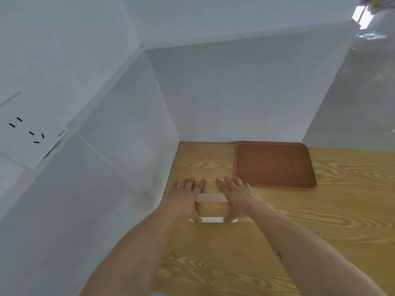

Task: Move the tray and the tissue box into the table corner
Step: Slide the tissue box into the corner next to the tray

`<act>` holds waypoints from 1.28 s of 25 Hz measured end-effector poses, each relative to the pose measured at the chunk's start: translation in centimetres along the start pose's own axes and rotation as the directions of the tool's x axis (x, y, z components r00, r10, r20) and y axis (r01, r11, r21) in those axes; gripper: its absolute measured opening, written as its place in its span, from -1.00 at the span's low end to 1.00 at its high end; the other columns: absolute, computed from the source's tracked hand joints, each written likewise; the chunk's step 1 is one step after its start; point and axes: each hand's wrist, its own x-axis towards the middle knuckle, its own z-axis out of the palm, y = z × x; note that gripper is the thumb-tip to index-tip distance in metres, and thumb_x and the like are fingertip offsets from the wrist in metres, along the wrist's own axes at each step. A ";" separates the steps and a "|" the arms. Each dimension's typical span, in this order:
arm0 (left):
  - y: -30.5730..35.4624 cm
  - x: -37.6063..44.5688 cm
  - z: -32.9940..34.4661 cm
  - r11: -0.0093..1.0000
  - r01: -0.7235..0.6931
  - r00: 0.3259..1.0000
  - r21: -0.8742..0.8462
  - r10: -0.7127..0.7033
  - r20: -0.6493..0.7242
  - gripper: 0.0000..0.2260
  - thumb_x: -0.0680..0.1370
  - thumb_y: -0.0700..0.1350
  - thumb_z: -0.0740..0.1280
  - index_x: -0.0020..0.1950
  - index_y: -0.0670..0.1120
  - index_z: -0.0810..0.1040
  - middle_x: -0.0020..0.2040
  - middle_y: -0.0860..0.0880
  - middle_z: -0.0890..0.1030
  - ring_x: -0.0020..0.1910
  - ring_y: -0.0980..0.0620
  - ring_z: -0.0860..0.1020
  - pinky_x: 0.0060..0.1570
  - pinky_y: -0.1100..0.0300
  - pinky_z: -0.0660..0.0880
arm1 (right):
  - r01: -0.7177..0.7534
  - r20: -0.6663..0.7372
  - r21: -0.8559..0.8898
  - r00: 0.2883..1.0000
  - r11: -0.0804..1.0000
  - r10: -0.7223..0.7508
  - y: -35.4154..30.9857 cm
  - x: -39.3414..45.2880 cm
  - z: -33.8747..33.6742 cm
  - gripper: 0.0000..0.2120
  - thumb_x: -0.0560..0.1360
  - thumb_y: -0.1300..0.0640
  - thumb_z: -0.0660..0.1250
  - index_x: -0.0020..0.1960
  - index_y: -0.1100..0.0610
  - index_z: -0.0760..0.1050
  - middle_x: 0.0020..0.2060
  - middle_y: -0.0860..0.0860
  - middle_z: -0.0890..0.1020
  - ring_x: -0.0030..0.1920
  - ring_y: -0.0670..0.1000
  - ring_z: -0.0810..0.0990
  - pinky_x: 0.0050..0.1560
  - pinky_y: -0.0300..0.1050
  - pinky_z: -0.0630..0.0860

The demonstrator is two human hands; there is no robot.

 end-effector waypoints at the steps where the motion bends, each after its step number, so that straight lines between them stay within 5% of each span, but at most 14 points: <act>1: -0.9 0.7 0.1 1.000 -0.019 1.000 0.006 0.019 -0.001 0.18 0.23 0.34 0.47 0.58 0.12 -0.25 0.59 -0.15 0.00 0.55 -0.17 0.03 0.49 -0.23 -0.02 | -0.022 0.001 -0.001 1.000 1.000 0.022 -0.5 0.8 0.0 0.27 0.18 -0.27 0.55 0.59 0.01 -0.20 0.56 0.14 0.07 0.52 0.20 0.05 0.42 0.21 0.26; 13: -9.7 5.5 2.0 0.999 -0.038 0.999 0.029 0.037 0.020 0.19 0.29 0.27 0.48 0.57 0.07 -0.35 0.59 -0.20 -0.05 0.58 -0.17 -0.06 0.49 -0.28 -0.14 | -0.118 0.036 -0.025 0.992 0.993 0.119 -5.5 9.5 0.8 0.28 0.17 -0.26 0.55 0.60 0.02 -0.20 0.56 0.14 0.07 0.54 0.20 0.03 0.42 0.17 0.26; 26: -10.3 6.4 3.9 0.999 0.007 1.000 -0.050 -0.005 0.027 0.27 0.22 0.17 0.58 0.56 0.09 -0.36 0.61 -0.19 -0.12 0.58 -0.17 -0.16 0.45 -0.29 -0.24 | -0.122 0.102 -0.036 0.987 0.992 0.125 -6.3 10.8 1.5 0.27 0.24 -0.28 0.52 0.59 0.02 -0.28 0.59 0.15 -0.03 0.57 0.20 -0.07 0.48 0.19 0.18; 32: -10.0 5.9 4.2 0.995 0.039 0.998 -0.087 -0.035 0.047 0.21 0.30 0.17 0.52 0.53 0.11 -0.42 0.59 -0.14 -0.33 0.56 -0.15 -0.31 0.43 -0.31 -0.28 | -0.140 0.095 -0.010 0.986 0.990 0.140 -6.7 10.1 2.0 0.20 0.33 -0.25 0.49 0.59 0.02 -0.30 0.61 0.11 -0.23 0.58 0.14 -0.27 0.54 0.27 -0.04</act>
